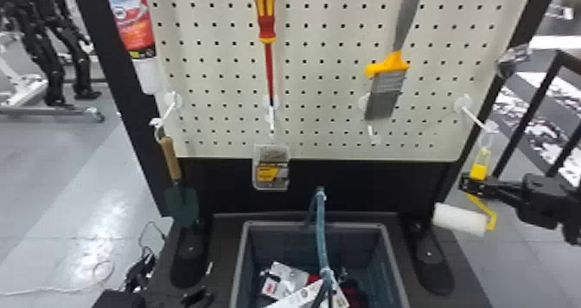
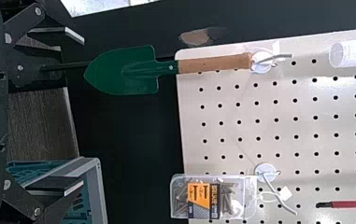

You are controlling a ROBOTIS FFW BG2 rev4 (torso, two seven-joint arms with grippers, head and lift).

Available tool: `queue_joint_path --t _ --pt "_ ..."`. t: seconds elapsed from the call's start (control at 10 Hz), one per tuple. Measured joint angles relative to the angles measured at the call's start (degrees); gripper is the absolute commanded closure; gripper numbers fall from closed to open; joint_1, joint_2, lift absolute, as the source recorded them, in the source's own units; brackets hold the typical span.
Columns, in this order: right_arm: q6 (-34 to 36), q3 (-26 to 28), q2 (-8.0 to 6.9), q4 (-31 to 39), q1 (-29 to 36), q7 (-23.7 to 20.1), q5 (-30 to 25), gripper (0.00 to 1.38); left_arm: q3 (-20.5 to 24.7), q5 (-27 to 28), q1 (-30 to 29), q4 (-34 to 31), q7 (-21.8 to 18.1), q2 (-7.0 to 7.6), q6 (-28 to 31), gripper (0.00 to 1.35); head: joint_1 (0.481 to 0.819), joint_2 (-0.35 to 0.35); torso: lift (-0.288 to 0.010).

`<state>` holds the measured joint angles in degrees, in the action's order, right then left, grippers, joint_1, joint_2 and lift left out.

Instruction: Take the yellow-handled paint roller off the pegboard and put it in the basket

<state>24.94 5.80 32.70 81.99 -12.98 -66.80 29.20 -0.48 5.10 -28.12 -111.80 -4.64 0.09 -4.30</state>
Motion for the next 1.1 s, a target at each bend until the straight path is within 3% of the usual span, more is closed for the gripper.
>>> queue_joint_path --t 0.7,1.1 --pt "0.5 0.8 0.21 2.3 1.2 0.0 -0.2 1.28 0.0 0.0 -0.1 0.0 -0.1 0.00 0.1 0.23 0.549 0.000 -0.100" --pt "3.8 5.5 1.98 10.1 3.9 0.3 -0.5 1.28 -0.1 0.0 -0.1 0.0 -0.2 -0.01 0.2 0.23 0.549 0.000 -0.100"
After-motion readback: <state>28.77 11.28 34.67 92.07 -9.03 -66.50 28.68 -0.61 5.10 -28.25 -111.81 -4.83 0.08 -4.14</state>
